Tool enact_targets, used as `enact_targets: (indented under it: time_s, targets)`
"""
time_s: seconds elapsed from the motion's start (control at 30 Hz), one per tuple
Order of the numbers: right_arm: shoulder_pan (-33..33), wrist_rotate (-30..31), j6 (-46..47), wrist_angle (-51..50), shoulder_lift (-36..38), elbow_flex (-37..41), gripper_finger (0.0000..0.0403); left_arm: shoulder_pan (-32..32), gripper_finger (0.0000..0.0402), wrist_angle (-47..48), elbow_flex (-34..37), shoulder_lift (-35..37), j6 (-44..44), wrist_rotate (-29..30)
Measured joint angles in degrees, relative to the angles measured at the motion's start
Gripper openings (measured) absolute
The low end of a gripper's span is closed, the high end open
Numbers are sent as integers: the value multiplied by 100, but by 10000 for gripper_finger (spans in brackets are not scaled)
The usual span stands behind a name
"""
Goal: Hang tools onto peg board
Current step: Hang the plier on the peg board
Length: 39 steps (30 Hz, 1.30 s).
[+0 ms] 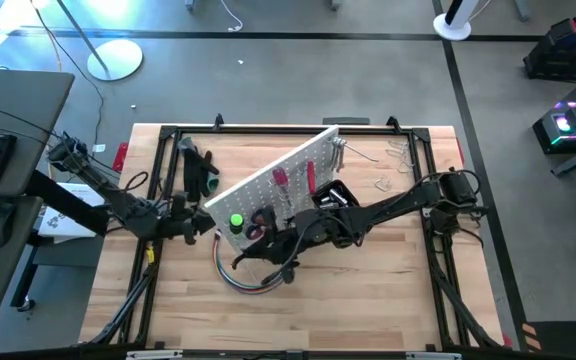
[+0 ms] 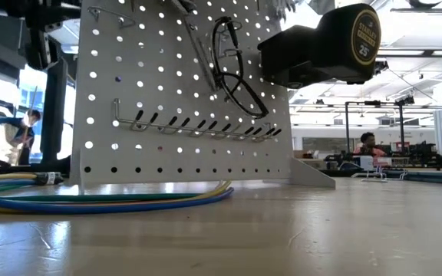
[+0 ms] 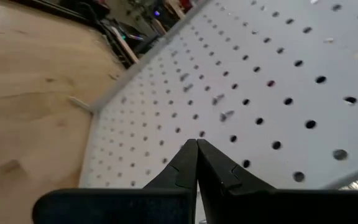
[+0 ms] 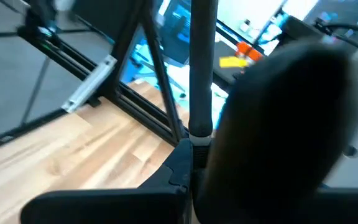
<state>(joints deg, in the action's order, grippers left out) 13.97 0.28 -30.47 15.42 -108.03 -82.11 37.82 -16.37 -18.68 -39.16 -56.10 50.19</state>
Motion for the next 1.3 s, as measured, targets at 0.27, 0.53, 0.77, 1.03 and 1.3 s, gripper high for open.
enact_targets:
  time_s: [0.27, 0.53, 0.77, 1.03, 1.3]
  targets:
    - [31, -354, 174, 299, -133, 0, 24, 324, 0, 1196, 0, 737, -368, 969]
    - [21, -123, 216, 121, -208, 2, 24, 803, 0, 1318, 0, 1506, 121, 1346]
    - [10, -88, 213, 295, -208, 2, 24, 1164, 0, 1028, 0, 1671, 494, 1515]
    - [-13, -169, 198, 129, -168, -260, 24, 1343, 0, 961, 0, 1668, 563, 1661]
    - [-85, -179, 174, -211, -160, -260, 24, 1375, 0, 959, 2, 1657, 538, 1760]
